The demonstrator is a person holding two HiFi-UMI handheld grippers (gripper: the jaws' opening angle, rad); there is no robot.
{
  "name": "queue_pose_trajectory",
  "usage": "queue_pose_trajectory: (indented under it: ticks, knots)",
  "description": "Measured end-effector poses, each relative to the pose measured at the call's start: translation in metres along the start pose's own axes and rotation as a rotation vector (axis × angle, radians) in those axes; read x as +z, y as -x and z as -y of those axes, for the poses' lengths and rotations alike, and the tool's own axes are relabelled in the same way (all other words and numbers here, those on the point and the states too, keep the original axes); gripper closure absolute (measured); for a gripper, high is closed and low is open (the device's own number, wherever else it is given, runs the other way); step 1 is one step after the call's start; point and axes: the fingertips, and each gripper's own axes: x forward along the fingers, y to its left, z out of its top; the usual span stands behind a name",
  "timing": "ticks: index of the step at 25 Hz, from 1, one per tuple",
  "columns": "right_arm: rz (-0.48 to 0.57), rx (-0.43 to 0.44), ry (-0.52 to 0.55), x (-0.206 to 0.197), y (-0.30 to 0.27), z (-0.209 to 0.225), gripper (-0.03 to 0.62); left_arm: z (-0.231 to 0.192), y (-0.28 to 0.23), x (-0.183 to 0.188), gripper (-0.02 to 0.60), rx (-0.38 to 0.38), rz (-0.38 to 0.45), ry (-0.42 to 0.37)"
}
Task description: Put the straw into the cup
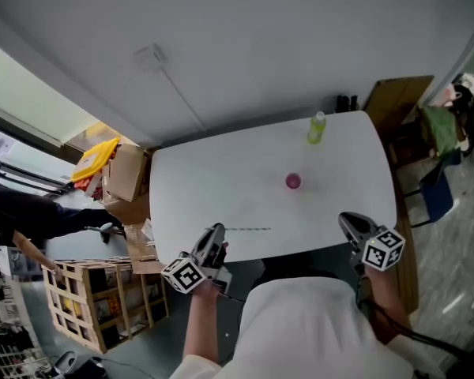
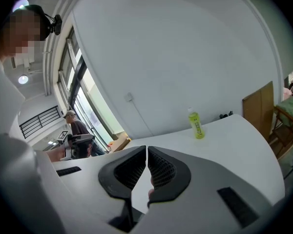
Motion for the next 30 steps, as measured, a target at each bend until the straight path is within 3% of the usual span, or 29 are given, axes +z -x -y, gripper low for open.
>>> queue_pose_trajectory:
  ticks: [5, 14, 19, 25, 30]
  knots:
    - [0.030, -0.045, -0.003, 0.010, -0.014, -0.011, 0.557, -0.013, -0.018, 0.023, 0.558, -0.049, -0.030, -0.013]
    - [0.055, -0.130, -0.021, 0.011, -0.038, -0.023, 0.557, -0.026, -0.059, 0.050, 0.558, -0.123, -0.117, -0.117]
    - [0.071, -0.172, -0.040, 0.006, -0.041, -0.030, 0.557, -0.021, -0.086, 0.048, 0.558, -0.187, -0.170, -0.222]
    - [0.069, -0.198, -0.074, -0.002, -0.035, -0.025, 0.557, -0.007, -0.124, 0.037, 0.558, -0.188, -0.201, -0.378]
    - [0.062, -0.183, -0.092, -0.005, -0.040, -0.012, 0.557, 0.007, -0.160, 0.014, 0.558, -0.203, -0.223, -0.454]
